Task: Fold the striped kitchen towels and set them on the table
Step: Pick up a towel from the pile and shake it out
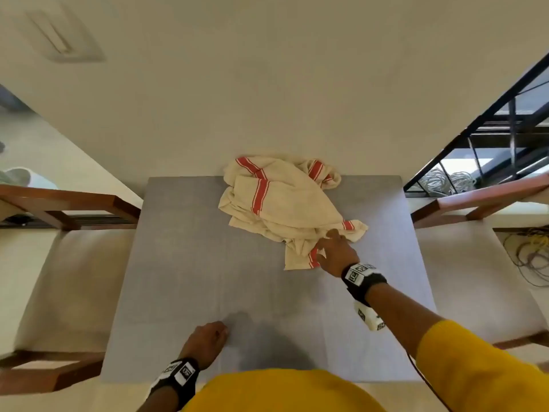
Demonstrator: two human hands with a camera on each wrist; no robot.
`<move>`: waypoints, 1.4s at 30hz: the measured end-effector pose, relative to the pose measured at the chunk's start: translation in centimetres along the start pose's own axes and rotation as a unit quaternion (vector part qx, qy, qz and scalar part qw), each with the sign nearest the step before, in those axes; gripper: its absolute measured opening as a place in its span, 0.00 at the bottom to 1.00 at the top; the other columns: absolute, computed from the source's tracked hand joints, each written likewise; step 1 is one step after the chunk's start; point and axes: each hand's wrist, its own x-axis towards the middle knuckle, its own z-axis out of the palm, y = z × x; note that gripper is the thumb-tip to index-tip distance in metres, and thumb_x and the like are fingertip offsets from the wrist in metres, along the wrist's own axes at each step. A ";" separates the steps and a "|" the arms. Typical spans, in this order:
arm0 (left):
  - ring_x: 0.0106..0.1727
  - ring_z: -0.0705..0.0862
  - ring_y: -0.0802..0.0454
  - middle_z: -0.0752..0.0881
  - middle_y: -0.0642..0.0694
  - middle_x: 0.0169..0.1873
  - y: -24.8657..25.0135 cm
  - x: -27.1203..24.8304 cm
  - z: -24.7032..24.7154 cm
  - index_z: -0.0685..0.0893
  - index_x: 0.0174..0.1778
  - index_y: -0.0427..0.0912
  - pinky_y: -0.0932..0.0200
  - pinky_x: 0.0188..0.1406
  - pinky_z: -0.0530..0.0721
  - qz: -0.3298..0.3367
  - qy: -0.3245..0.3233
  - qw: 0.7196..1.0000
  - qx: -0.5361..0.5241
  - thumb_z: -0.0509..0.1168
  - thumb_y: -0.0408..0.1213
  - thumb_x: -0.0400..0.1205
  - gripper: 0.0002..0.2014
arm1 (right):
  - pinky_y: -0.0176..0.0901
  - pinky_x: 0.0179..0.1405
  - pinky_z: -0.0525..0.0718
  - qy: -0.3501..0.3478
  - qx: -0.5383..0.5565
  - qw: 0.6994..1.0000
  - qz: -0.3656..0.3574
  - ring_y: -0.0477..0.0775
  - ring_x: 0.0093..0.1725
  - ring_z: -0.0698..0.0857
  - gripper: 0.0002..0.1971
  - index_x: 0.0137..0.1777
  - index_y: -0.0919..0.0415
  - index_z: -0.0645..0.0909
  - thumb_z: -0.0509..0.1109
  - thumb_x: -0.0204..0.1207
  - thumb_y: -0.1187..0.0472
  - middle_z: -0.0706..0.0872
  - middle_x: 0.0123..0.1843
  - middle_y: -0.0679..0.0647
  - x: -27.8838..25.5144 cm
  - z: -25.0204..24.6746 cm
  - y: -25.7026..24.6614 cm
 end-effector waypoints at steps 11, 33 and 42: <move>0.44 0.88 0.54 0.91 0.52 0.43 0.0 0.8 -1.7 0.80 0.49 0.61 0.54 0.48 0.88 0.002 0.023 0.999 -0.025 0.60 0.49 0.91 0.07 | 0.64 0.77 0.75 -0.073 -0.237 0.969 0.022 0.64 0.79 0.70 0.22 0.76 0.55 0.76 0.68 0.84 0.52 0.75 0.77 0.57 4.5 -3.1 -2.1; 0.65 0.86 0.41 0.89 0.45 0.60 20.4 8.5 -16.7 0.79 0.72 0.49 0.35 0.76 0.73 0.268 0.363 0.892 -0.012 0.72 0.39 0.82 0.22 | 0.33 0.52 0.83 0.252 0.085 0.925 -0.272 0.39 0.51 0.86 0.13 0.68 0.55 0.88 0.71 0.86 0.63 0.92 0.60 0.46 -10.3 -18.9 -12.3; 0.39 0.90 0.48 0.93 0.47 0.41 17.5 2.9 -24.3 0.87 0.53 0.50 0.54 0.39 0.87 0.305 0.319 0.895 -0.055 0.80 0.56 0.75 0.18 | 0.45 0.48 0.90 0.426 0.147 0.886 -0.112 0.50 0.44 0.88 0.13 0.68 0.49 0.87 0.71 0.86 0.59 0.86 0.56 0.32 -18.6 -23.9 -7.8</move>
